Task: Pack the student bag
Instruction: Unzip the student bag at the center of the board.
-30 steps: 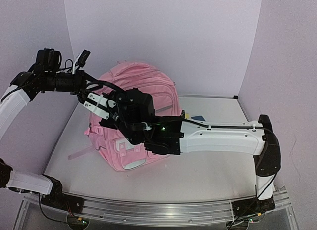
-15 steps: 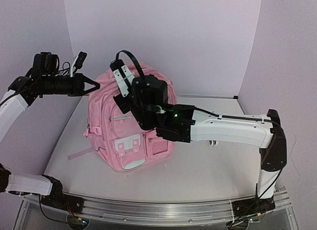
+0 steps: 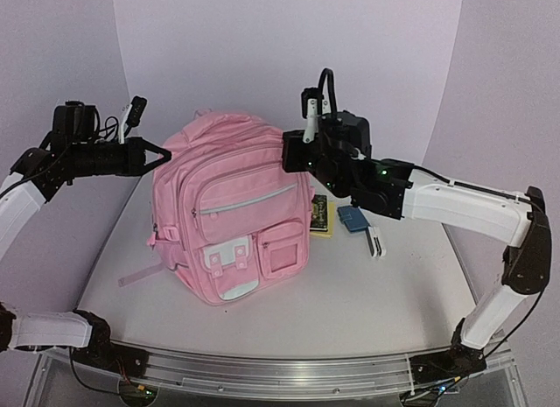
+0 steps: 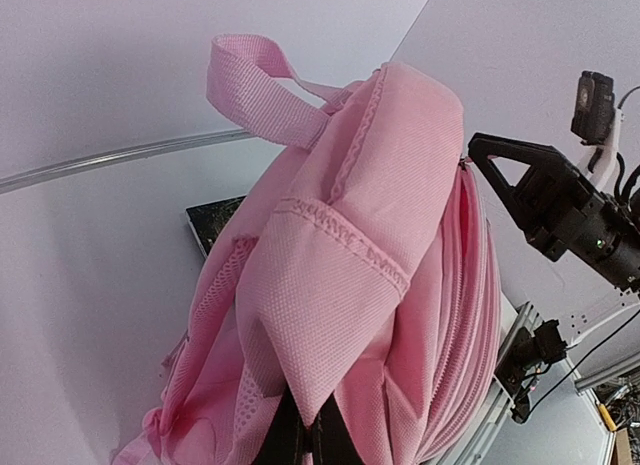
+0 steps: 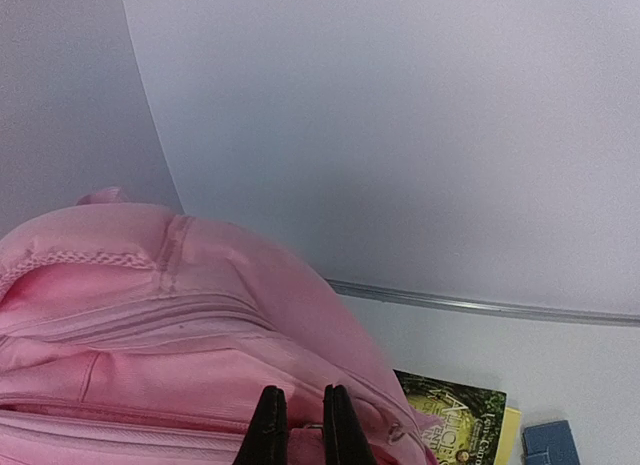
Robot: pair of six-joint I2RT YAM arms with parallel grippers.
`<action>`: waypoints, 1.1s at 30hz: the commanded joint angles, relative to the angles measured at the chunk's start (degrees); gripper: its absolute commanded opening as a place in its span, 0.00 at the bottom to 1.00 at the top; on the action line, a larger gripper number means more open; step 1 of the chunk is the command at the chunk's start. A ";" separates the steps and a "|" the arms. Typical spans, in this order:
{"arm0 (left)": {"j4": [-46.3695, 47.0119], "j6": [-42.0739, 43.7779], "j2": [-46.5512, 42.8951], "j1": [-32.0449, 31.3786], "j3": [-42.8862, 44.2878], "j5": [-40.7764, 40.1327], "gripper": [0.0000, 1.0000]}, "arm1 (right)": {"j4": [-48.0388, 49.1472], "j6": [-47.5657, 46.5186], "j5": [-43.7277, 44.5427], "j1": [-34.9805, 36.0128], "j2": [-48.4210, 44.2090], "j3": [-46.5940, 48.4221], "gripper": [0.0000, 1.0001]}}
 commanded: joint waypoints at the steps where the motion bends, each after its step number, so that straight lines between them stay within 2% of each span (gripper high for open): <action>1: 6.50 1.77 -4.28 0.41 -0.28 -3.40 0.00 | 1.04 11.14 -2.92 -4.97 -5.55 -5.14 0.00; 7: 5.38 2.08 -5.18 0.41 -0.49 -4.35 0.00 | 1.53 20.63 -9.70 -8.94 -7.69 -12.02 0.00; 16: 5.36 1.97 -5.26 0.37 -1.90 -5.63 0.00 | 4.97 30.55 -18.23 -10.06 -8.32 -19.22 0.00; 24: 4.75 0.86 -4.94 0.40 -2.78 -14.23 0.00 | 5.66 41.81 -17.68 -10.05 -12.82 -27.16 0.00; 33: 7.12 0.57 -5.33 0.39 -4.86 -17.38 0.00 | 6.09 45.35 -17.20 -10.04 -8.77 -30.66 0.00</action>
